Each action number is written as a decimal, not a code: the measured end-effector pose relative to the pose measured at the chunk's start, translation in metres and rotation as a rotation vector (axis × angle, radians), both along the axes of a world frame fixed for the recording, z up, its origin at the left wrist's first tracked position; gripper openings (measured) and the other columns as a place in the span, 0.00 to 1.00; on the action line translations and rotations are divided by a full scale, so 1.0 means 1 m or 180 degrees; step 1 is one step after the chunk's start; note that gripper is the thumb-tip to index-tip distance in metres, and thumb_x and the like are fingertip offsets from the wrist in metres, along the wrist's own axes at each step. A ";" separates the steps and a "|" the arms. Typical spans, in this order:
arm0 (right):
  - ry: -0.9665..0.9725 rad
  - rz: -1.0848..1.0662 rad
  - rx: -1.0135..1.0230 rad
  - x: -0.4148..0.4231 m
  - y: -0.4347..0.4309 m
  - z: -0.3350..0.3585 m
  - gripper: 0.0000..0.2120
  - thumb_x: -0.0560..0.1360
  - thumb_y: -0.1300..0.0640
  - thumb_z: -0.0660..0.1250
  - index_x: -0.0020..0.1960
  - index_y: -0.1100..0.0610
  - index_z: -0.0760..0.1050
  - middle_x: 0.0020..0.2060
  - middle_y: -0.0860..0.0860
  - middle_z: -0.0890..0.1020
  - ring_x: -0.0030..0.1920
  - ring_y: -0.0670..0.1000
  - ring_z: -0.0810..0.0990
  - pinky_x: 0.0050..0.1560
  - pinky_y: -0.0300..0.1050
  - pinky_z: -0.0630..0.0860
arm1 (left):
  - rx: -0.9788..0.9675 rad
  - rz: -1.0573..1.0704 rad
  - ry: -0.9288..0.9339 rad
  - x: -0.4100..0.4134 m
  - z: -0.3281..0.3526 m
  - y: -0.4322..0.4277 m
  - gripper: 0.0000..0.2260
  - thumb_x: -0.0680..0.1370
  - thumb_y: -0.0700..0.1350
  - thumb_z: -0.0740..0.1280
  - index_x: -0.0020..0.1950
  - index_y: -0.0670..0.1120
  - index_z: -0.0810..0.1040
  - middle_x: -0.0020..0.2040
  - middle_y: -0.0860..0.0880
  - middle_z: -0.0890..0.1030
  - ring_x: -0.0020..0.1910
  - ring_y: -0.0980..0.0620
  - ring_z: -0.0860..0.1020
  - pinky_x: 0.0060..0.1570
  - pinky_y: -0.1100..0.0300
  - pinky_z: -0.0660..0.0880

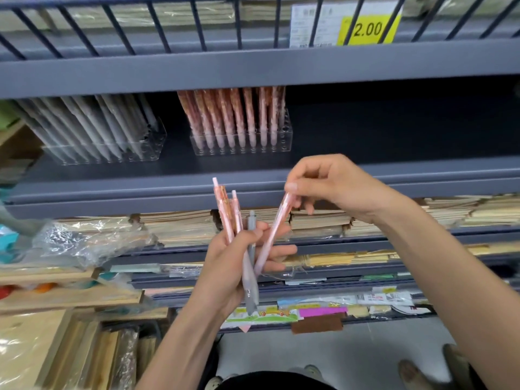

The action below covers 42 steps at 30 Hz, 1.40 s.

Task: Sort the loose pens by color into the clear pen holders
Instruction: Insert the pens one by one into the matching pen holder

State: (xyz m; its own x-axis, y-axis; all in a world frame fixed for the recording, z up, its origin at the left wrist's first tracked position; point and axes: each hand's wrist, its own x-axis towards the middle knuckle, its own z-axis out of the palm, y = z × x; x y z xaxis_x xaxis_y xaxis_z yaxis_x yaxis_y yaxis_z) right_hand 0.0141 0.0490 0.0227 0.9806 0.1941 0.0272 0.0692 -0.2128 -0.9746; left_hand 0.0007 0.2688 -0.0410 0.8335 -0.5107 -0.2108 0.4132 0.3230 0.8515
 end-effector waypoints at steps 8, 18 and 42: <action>-0.1294 -0.2086 0.1451 0.026 -0.047 0.027 0.05 0.78 0.65 0.65 0.44 0.59 0.74 0.31 0.51 0.83 0.31 0.52 0.83 0.34 0.43 0.79 | 0.0265 0.0183 -0.0239 -0.002 -0.008 0.002 0.09 0.80 0.40 0.61 0.60 0.40 0.68 0.52 0.39 0.85 0.19 0.54 0.68 0.19 0.65 0.65; -0.1494 -0.2166 0.1221 0.071 -0.044 0.048 0.13 0.75 0.74 0.62 0.38 0.58 0.73 0.25 0.47 0.81 0.29 0.48 0.81 0.33 0.43 0.78 | 0.0253 0.0356 -0.0386 -0.003 0.000 0.006 0.15 0.77 0.41 0.65 0.59 0.39 0.66 0.52 0.38 0.85 0.25 0.49 0.77 0.21 0.63 0.70; -0.1419 -0.2473 -0.0951 0.098 0.004 0.043 0.07 0.77 0.52 0.66 0.53 0.53 0.76 0.54 0.58 0.82 0.58 0.58 0.80 0.64 0.54 0.74 | 0.0145 0.0359 -0.0432 0.000 -0.002 0.031 0.15 0.77 0.47 0.69 0.59 0.40 0.76 0.60 0.44 0.84 0.36 0.47 0.84 0.33 0.60 0.79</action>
